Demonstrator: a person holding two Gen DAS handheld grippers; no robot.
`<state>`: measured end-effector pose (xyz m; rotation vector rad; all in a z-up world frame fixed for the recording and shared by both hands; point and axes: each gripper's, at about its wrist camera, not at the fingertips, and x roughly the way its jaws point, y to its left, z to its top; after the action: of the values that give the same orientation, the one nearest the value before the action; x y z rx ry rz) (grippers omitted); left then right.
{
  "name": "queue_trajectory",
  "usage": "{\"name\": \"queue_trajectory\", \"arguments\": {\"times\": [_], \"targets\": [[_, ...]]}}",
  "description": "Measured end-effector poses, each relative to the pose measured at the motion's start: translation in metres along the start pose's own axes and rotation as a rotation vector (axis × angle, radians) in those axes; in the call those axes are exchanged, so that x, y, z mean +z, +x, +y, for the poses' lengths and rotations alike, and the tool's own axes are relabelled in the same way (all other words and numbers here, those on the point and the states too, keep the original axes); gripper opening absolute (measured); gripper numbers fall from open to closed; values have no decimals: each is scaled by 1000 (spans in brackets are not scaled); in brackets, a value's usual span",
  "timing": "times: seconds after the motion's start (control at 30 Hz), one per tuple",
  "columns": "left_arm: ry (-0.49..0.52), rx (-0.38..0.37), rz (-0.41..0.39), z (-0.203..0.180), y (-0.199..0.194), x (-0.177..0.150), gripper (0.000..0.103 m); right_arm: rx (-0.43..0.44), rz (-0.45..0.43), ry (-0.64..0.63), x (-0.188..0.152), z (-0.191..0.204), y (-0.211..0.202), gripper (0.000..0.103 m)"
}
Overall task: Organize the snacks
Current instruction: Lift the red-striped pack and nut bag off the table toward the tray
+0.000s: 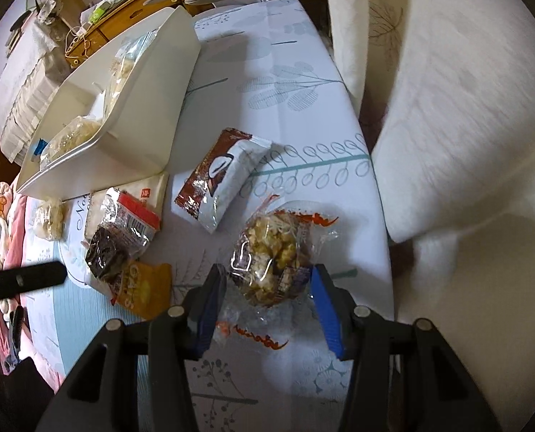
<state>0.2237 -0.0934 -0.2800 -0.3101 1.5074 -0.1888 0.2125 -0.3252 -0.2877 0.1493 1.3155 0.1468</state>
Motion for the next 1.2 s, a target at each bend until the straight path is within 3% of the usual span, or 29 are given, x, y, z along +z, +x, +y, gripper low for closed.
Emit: {"name": "queue_trajectory", "arguments": {"times": [0.2,0.37,0.53,0.67,0.8,0.87,1.2], "targets": [[140,93,51,-34,30,19,84,1,11,16,0,-1,3,48],[168,145,100,-43,52,23,84,3,4,13,-2,1,1,48],[166,157,118,-46,69,28,82,10,9,24,-4,0,4,49],[138,135,136,-47,83,34,74,11,8,36,-5,-1,4,49],[124,133,113,-44,85,38,71,10,2,55,-4,-4,4,49],[124,147,101,-38,81,39,51,8,3,64,-5,-5,4,49],[70,96,78,-17,65,30,48,3,5,55,-5,-2,5,49]]}}
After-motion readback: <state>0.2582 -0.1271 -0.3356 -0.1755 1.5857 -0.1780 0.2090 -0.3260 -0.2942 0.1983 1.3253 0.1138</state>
